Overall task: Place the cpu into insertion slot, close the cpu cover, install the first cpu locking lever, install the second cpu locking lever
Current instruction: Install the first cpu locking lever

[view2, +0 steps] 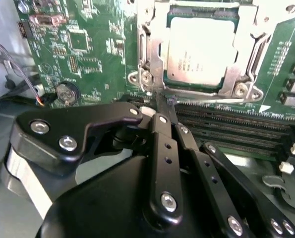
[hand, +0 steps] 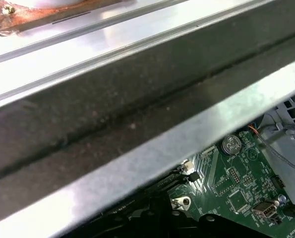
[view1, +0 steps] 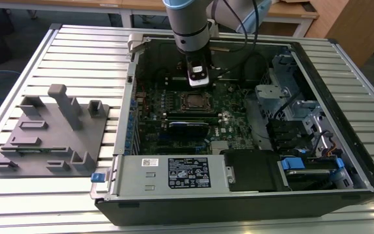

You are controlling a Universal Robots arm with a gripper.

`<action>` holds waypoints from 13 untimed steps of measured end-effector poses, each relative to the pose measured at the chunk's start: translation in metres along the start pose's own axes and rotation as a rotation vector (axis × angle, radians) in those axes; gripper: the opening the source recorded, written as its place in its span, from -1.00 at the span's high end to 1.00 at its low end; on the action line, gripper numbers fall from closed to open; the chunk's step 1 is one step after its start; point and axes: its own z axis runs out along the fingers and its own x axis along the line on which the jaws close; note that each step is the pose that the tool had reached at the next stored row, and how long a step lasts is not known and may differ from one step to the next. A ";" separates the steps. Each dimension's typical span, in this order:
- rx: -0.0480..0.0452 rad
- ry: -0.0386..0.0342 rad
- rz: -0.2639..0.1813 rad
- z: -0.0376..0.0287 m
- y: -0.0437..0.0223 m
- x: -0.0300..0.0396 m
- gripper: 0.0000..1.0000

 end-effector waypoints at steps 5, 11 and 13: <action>0.0186 -0.0097 -0.005 0.0004 0.0001 -0.0002 0.80; 0.0183 -0.0097 -0.005 -0.0064 0.0017 -0.0015 0.80; 0.0183 -0.0098 -0.005 -0.0082 0.0021 -0.0018 0.80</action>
